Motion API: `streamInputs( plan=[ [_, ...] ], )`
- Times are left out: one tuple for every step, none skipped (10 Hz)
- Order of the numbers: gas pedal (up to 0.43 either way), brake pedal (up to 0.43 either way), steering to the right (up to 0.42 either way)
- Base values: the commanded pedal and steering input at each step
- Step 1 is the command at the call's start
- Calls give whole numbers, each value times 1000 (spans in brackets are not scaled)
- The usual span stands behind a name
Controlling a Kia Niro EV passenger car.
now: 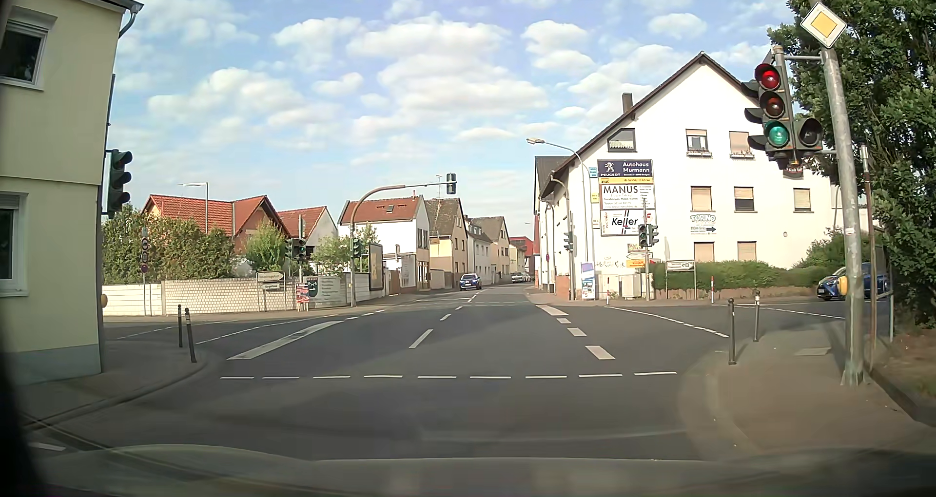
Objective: Follow the waypoints while adhering to traffic rules and regulations
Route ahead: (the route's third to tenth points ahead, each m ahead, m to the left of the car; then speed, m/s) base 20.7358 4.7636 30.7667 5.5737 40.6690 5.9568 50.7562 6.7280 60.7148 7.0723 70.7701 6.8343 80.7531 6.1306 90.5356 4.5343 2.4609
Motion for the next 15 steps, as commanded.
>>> streamInputs(
  plan=[
    [311,18,-3],
    [311,18,-3],
    [311,12,-3],
    [319,18,-3],
    [319,18,-2],
    [319,12,-2],
    [319,18,-2],
    [319,18,-2],
    [319,18,-2],
    [319,18,-2],
    [319,12,-2],
    [319,18,-2],
    [319,12,-1],
    [319,18,-1],
    [319,18,-1]
  ],
)
